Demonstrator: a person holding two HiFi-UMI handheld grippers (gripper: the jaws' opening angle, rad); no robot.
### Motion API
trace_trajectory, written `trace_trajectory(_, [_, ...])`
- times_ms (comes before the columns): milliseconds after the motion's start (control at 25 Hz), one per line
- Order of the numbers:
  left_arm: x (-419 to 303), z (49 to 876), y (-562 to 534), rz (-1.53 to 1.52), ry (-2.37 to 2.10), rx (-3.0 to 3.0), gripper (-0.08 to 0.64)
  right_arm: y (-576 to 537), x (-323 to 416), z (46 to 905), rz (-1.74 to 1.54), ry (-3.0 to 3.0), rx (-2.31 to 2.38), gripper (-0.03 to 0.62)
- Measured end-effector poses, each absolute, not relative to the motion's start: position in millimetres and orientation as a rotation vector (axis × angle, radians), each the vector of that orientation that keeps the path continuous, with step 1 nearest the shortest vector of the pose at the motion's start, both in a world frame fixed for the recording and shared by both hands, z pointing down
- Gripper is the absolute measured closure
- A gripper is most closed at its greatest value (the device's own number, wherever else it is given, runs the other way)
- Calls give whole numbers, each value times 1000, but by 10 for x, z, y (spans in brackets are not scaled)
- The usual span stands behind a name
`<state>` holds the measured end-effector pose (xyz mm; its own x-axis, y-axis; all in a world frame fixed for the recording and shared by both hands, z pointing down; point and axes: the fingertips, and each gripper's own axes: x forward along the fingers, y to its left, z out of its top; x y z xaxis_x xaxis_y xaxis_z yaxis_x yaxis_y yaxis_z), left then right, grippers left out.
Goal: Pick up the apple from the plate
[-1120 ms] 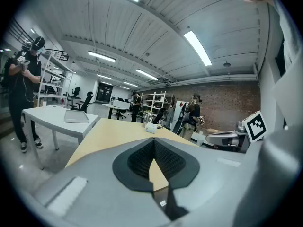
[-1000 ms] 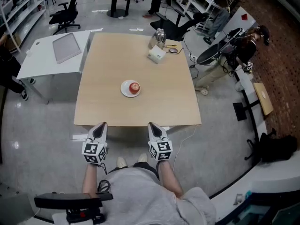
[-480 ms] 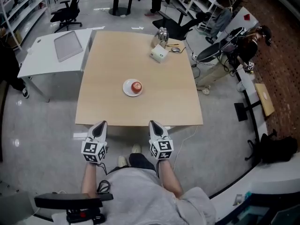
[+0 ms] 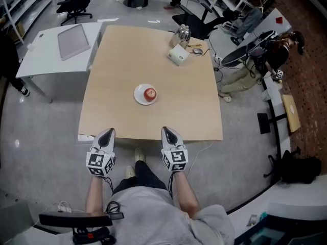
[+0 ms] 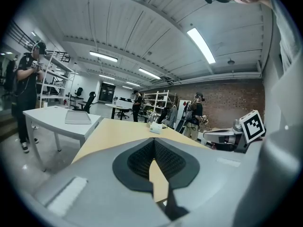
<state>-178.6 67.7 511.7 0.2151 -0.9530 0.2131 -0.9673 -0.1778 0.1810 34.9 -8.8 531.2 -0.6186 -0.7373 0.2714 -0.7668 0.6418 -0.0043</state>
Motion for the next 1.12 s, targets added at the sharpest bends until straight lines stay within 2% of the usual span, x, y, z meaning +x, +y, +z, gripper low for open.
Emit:
trace_trajectory(760, [-1768,5831,126,150,-1773,2071,540,-997,93,6137,261,-2566,1076,584])
trace_trajectory(1120, [-1736,5876,105,162,-1770,2021,540,-1276,-3,6268,254,-2550,1029,571])
